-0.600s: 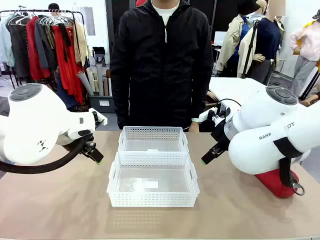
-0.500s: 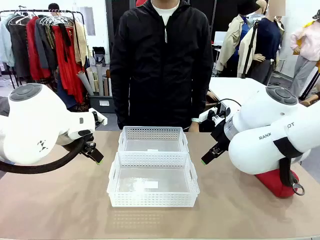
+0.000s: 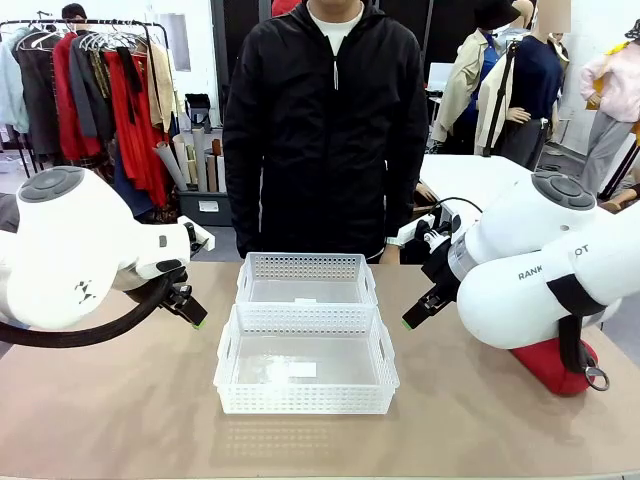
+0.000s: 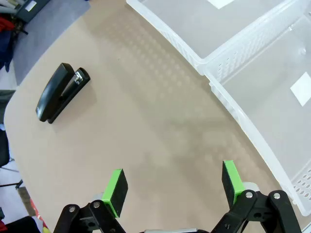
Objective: Distribute items into two baskets.
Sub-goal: Pick up the Pencil pouch that the person points to.
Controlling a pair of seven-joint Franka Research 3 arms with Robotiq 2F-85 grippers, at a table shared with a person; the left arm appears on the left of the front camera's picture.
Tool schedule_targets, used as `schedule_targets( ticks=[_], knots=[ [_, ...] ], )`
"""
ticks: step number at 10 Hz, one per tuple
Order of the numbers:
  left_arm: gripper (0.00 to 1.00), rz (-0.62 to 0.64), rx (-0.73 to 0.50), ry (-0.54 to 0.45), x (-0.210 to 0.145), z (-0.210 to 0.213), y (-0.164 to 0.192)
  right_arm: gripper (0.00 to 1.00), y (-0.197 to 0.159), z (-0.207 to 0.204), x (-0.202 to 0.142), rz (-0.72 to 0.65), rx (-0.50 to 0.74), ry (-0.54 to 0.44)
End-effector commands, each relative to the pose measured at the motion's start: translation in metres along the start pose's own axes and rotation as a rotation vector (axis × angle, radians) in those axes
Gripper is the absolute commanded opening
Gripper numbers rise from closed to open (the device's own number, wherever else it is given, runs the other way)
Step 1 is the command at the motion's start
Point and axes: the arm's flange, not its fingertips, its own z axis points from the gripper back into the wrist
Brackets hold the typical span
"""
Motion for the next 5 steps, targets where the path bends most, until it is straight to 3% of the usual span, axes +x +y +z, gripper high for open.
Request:
schedule_targets(
  ticks=[1,5],
  knots=[
    [1.00,0.000,0.000,0.000,0.0000,0.0001,0.0000,1.00,-0.0001,0.0000,0.0000,0.000,0.000,0.000],
    [1.00,0.000,0.000,0.000,0.0000,0.0001,0.0000,1.00,-0.0001,0.0000,0.0000,0.000,0.000,0.000]
  ],
)
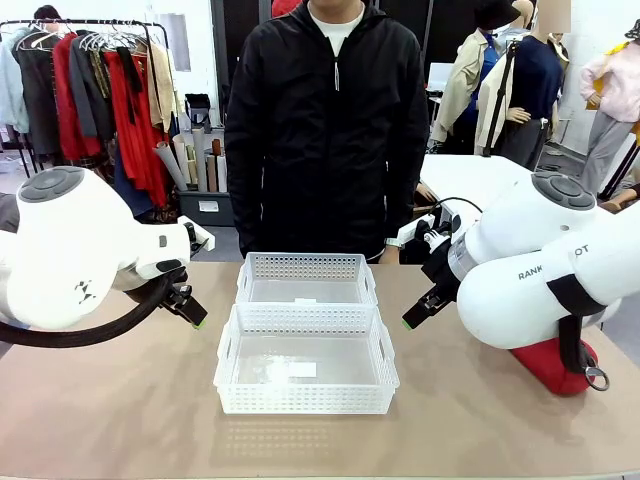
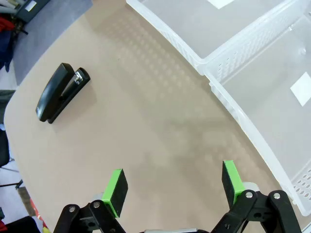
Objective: Distribute items into two baskets.
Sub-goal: Pick up the Pencil pouch that the person points to.
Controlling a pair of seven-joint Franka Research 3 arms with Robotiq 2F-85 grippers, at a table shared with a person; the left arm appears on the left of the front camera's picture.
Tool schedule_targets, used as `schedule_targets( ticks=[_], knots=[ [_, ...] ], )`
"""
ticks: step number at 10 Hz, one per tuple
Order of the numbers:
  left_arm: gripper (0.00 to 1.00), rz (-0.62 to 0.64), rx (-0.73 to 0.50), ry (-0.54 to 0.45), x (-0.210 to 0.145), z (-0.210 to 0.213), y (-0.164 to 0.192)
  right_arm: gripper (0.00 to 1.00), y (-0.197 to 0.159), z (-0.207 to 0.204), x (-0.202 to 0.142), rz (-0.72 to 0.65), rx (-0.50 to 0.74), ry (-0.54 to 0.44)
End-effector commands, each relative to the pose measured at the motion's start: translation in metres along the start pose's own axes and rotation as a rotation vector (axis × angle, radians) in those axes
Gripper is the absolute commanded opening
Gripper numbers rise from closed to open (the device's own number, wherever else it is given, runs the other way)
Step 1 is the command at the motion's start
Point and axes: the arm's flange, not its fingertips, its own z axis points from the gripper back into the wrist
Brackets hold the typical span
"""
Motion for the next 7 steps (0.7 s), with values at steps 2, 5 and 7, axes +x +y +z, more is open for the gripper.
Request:
schedule_targets(
  ticks=[2,5,7],
  knots=[
    [1.00,0.000,0.000,0.000,0.000,0.000,0.000,1.00,0.000,0.000,0.000,0.000,0.000,0.000],
    [1.00,0.033,-0.004,0.013,0.001,0.006,0.009,1.00,-0.006,0.004,0.006,-0.006,-0.008,0.005],
    [1.00,0.057,0.044,0.023,0.006,0.016,0.035,1.00,-0.026,0.019,0.019,-0.010,-0.007,-0.006]
  ],
)
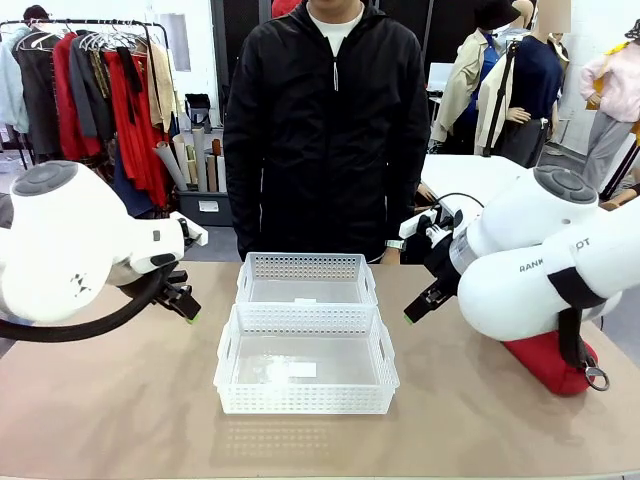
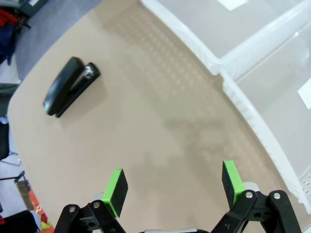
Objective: Distribute items into two baskets.
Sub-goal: Pick up the Pencil pouch that the person points to.
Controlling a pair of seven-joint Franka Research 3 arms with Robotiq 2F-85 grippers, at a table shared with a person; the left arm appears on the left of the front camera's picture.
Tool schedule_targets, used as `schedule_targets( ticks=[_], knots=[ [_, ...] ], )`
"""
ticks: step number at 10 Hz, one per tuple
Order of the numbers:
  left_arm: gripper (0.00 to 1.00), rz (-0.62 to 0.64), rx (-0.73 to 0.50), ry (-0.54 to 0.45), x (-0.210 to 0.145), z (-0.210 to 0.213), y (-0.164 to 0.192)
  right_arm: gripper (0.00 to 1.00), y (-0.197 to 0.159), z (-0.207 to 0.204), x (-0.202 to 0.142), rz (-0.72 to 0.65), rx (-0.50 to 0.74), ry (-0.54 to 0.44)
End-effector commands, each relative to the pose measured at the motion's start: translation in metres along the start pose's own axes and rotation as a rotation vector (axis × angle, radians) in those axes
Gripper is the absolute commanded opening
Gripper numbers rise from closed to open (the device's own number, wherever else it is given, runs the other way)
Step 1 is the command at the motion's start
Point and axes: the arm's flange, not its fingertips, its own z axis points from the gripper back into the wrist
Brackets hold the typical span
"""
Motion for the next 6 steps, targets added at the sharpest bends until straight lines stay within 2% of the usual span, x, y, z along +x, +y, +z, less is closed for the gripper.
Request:
schedule_targets(
  ticks=[1,3,4,6],
  knots=[
    [1.00,0.023,-0.015,0.011,0.007,0.014,0.028,1.00,-0.025,0.018,0.016,0.027,-0.004,0.003],
    [1.00,0.047,-0.128,-0.010,0.011,0.028,0.065,1.00,-0.051,0.029,0.027,0.024,0.051,0.027],
    [1.00,0.063,-0.244,-0.035,0.011,0.039,0.094,1.00,-0.072,0.038,0.031,0.020,0.109,0.048],
    [1.00,0.093,-0.259,-0.016,0.006,0.060,0.131,1.00,-0.109,0.052,0.033,-0.003,0.161,0.037]
  ],
)
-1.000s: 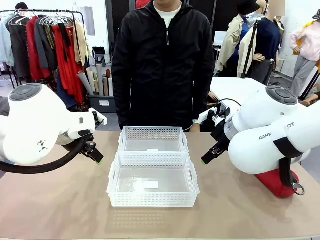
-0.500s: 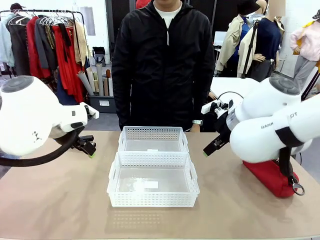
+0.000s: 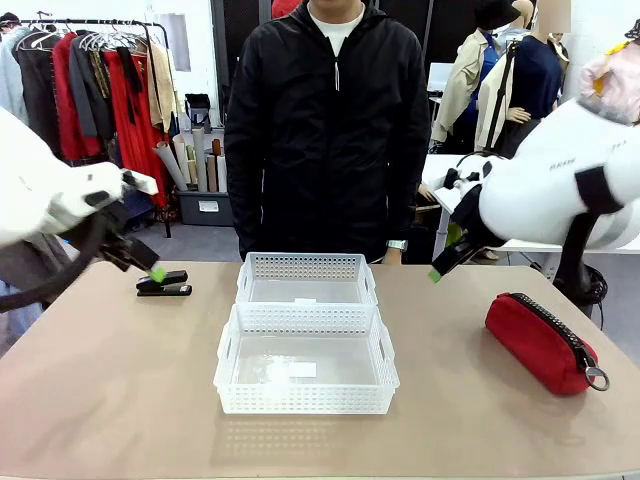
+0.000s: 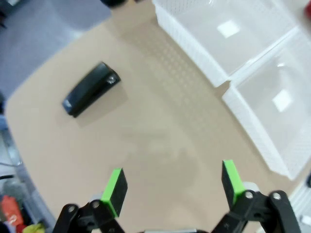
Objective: Distribute items into two baskets.
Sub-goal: Pick up the Pencil pouch that the person points to.
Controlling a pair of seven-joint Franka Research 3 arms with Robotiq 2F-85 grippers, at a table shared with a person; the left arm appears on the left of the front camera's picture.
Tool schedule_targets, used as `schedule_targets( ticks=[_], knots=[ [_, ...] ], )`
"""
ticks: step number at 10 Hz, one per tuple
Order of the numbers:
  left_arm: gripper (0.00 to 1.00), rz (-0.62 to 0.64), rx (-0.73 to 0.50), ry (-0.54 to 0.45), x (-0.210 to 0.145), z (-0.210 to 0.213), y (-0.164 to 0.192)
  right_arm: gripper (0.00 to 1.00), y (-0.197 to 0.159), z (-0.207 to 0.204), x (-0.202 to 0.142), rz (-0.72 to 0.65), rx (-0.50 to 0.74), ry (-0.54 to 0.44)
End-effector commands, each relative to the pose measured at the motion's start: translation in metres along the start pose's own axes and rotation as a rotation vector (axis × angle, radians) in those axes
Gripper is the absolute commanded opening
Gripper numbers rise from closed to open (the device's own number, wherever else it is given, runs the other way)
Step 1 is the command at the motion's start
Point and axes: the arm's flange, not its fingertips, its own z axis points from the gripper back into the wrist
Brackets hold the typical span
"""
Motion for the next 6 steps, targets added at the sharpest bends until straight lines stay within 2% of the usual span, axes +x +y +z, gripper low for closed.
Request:
schedule_targets(
  ticks=[1,3,6],
  knots=[
    [1.00,0.046,-0.021,0.017,-0.004,0.020,0.040,1.00,-0.041,0.013,-0.002,-0.009,0.089,-0.002],
    [1.00,0.102,-0.005,0.005,-0.017,0.047,0.066,1.00,-0.072,0.037,-0.018,-0.058,0.140,-0.058],
    [1.00,0.190,-0.003,-0.060,-0.026,0.085,0.090,1.00,-0.116,0.080,-0.048,-0.160,0.240,-0.206]
  ],
)
